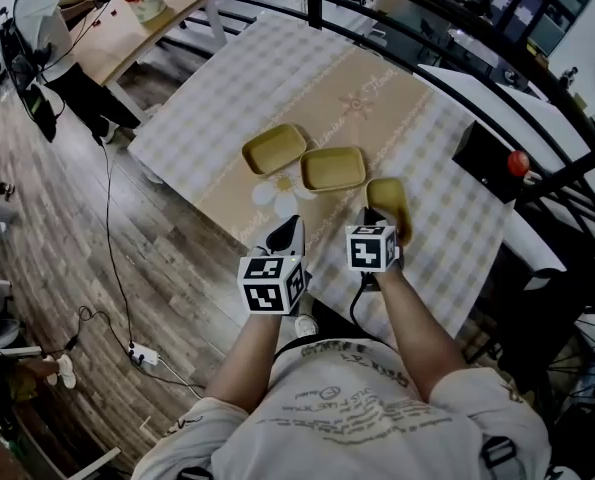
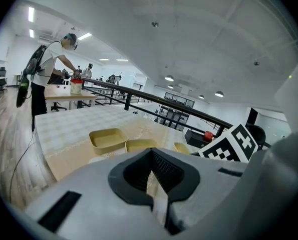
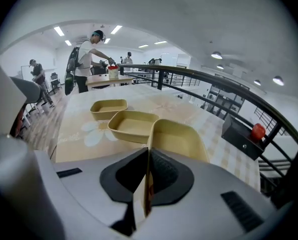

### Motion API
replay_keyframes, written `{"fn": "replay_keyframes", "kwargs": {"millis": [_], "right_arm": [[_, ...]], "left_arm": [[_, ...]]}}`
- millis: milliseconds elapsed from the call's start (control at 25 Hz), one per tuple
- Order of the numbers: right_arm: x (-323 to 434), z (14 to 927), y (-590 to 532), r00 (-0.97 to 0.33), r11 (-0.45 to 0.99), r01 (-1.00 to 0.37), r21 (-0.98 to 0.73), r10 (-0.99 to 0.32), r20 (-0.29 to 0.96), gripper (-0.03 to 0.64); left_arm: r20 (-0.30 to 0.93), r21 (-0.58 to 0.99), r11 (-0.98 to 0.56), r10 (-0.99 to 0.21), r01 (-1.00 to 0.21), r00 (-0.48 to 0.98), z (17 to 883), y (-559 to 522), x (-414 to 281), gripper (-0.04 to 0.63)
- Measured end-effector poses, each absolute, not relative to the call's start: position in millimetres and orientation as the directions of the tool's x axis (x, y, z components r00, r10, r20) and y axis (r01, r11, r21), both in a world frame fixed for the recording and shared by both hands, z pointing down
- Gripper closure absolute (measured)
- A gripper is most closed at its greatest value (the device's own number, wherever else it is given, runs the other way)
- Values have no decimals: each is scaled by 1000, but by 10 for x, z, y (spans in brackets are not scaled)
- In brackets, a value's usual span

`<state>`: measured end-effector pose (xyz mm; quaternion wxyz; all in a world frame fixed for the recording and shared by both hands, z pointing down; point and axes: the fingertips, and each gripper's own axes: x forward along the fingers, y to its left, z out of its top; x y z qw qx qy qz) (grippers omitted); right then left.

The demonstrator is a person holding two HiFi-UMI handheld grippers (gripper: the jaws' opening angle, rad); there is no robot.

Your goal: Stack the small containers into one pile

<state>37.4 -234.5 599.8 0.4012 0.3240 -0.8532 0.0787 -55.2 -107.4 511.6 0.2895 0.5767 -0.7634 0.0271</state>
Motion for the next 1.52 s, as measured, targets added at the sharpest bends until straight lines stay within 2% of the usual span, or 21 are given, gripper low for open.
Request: {"fn": "replay_keyframes", "kwargs": {"millis": [160,320,600,800,1080,1520], "right_arm": [[277,5840,-2383,-514,819,-544,183,-498,698,603],[115,5611,-2354,-584,865,-415,283,-492,646,603],[-154,5485,-2099,-698,919,-46,391,-309,645,603],[-229,5592,-2032,-703,882,161,443,-212,679,604],[-356,5711,-2003,-688,816,372,442,-78,722,604],[-543,5885,-2055,-638,731,563,386,88,765,604]], "left_arm": [[464,294,335,-869,-895,-173,5090,-1033,-546,591],[453,296,342,-872,-892,-185,5049,-956,-562,591],[448,291,344,-873,-893,-191,4986,-833,-565,591],[443,286,360,-871,-888,-211,4937,-743,-630,591],[457,291,389,-859,-874,-230,4999,-625,-729,591],[499,289,433,-829,-854,-252,5156,-498,-870,591]]}}
